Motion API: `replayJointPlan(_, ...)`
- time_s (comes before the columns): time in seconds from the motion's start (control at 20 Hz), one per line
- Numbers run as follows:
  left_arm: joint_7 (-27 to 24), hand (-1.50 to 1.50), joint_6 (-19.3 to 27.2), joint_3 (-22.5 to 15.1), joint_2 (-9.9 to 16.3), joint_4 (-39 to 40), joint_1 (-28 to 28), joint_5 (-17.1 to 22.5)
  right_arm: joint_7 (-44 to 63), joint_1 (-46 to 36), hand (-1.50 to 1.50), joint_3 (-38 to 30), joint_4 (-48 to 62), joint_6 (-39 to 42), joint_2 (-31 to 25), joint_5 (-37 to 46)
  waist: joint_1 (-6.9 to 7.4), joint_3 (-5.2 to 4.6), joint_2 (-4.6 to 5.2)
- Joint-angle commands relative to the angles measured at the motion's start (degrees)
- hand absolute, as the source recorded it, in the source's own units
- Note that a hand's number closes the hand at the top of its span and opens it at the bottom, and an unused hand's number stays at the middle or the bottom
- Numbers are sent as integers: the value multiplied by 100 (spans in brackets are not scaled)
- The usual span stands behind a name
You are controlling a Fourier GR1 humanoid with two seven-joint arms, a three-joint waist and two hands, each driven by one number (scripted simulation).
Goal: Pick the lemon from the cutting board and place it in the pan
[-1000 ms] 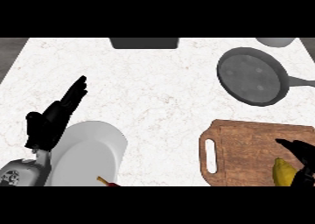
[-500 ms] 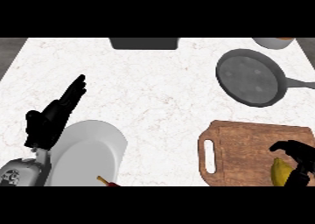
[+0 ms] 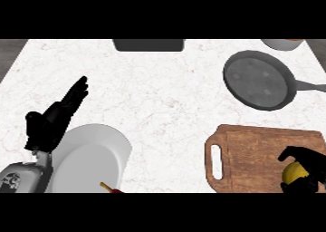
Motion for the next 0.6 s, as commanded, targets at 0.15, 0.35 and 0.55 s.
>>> replayJointPlan(0.15, 82, 0, -123, 68, -127, -102, 57, -43, 271, -48, 150, -561, -918, 138, -28, 115, -4, 70, 47)
replayJointPlan(0.35, -112, 0, -102, -104, -139, -8, 188, -165, 100, -800, 150, 494, -1907, -1120, 981, 1411, 131, 70, 15)
replayJointPlan(0.55, -83, 0, 8, -192, -292, 72, 50, -241, 89, -1414, 150, 1279, -2581, -1882, 1430, 2833, 124, 71, -12)
